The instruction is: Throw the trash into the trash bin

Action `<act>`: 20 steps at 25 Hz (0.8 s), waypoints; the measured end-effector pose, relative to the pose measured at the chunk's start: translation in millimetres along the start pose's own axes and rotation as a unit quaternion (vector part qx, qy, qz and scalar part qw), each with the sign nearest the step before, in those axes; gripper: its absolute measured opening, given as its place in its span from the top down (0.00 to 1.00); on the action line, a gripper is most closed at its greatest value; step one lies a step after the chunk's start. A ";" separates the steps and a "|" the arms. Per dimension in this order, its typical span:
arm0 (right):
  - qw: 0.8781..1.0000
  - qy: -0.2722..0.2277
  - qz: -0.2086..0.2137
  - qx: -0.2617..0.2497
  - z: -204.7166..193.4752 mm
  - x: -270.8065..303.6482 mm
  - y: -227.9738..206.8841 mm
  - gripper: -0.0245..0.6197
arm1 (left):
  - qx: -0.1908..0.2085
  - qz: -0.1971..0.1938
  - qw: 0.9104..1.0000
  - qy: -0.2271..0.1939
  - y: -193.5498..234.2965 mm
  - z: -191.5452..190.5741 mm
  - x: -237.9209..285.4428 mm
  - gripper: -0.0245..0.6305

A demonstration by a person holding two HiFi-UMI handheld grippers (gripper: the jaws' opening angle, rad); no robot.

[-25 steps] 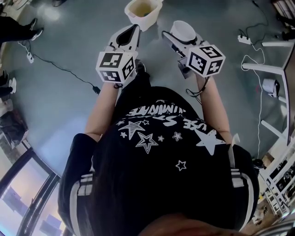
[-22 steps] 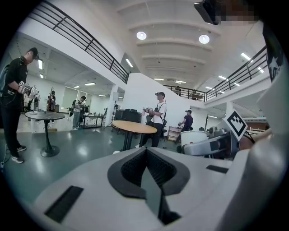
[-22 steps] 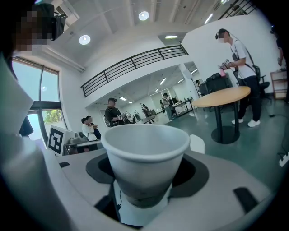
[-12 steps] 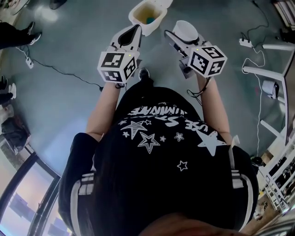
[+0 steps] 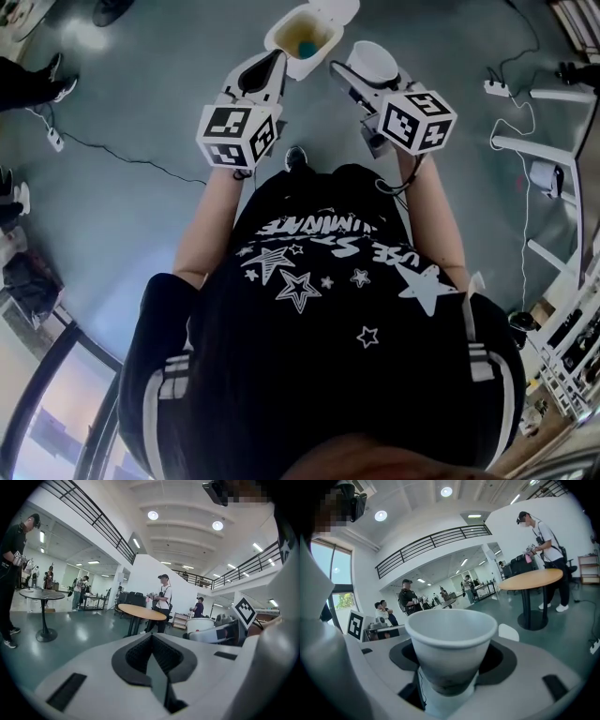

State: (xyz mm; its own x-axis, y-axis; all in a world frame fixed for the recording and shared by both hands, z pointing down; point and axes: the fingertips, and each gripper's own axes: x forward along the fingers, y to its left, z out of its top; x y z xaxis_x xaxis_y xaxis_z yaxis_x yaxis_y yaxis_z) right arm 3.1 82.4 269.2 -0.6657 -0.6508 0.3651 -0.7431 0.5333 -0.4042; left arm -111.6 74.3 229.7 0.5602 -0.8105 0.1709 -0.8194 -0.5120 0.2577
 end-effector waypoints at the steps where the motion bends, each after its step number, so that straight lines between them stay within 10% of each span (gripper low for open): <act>1: 1.000 0.000 -0.003 0.003 0.0 0.9 -1.6 0.48 | 0.000 -0.001 1.000 0.000 2.1 0.6 2.1 0.95; 20: 0.999 0.026 0.037 -0.002 28.9 62.5 -58.4 0.48 | 0.004 0.048 0.999 0.015 32.5 6.2 57.1 0.95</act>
State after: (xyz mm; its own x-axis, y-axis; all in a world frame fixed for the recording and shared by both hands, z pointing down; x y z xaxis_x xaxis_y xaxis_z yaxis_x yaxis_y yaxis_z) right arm 6.8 -5.1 291.4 -0.7213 -0.5809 0.3773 -0.6920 0.5809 -0.4286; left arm -107.0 9.6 242.0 0.4816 -0.8475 0.2231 -0.8708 -0.4339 0.2313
